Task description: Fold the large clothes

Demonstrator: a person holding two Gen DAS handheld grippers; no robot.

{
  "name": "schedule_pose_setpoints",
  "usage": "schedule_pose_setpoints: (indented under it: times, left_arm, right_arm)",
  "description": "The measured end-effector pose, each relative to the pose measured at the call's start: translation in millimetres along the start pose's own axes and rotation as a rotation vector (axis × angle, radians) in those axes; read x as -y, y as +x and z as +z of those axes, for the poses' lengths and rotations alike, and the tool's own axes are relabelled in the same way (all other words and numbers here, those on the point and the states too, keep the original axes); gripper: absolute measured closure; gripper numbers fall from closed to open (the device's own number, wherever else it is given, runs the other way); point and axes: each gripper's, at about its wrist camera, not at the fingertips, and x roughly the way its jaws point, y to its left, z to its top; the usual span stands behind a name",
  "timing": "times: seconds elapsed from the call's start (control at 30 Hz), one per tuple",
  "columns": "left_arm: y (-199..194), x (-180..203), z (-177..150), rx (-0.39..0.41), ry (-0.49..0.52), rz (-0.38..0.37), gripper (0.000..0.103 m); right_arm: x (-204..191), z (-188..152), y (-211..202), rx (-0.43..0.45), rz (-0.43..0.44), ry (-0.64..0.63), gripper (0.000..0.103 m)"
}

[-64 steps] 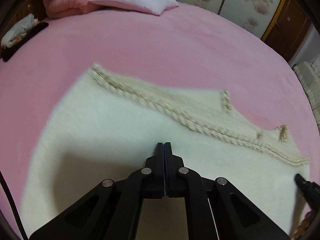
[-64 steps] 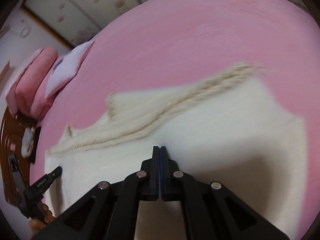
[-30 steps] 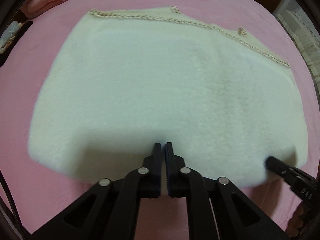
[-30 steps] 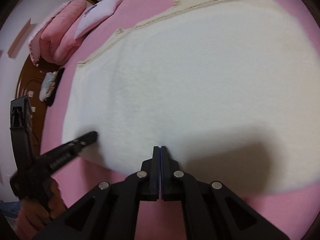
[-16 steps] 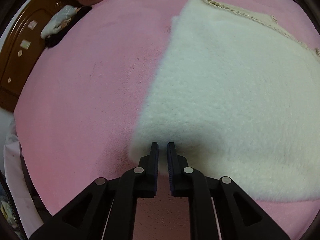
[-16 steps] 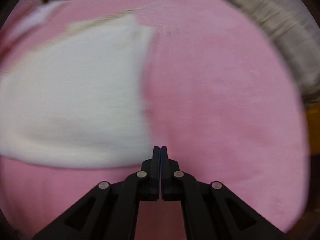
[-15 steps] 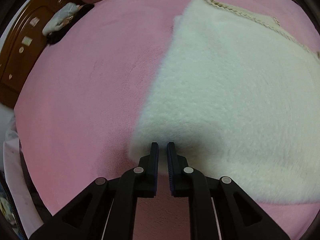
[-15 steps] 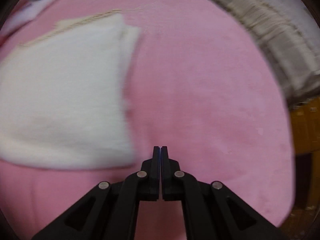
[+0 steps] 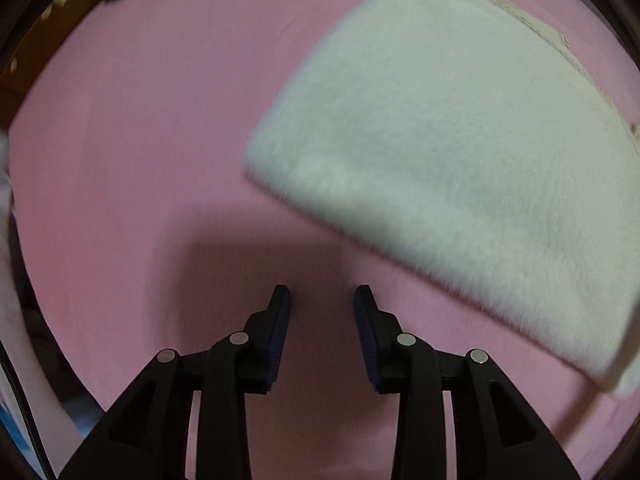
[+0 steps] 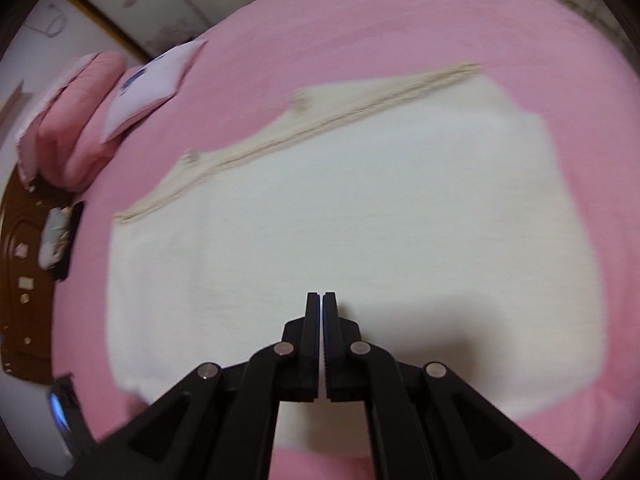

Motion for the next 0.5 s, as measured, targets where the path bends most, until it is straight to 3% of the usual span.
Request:
schedule_pose_setpoints:
  times: [0.1, 0.17, 0.23, 0.5]
  left_arm:
    - [0.0, -19.4, -6.9, -0.031, -0.09, -0.079, 0.069]
    - [-1.6, -26.9, -8.1, -0.043, -0.124, -0.116, 0.063]
    - [-2.0, -36.4, -3.4, -0.055, -0.169, -0.167, 0.047]
    - [-13.3, -55.4, 10.2, 0.003, -0.299, -0.383, 0.029]
  right_arm:
    - [-38.8, 8.0, 24.2, -0.032, 0.029, -0.043, 0.103]
    - [-55.9, 14.9, 42.8, -0.054, -0.003, -0.069, 0.103]
    - [-62.0, 18.1, 66.0, -0.106, -0.073, -0.103, 0.103]
    - [-55.2, 22.5, 84.3, -0.168, -0.094, -0.119, 0.103]
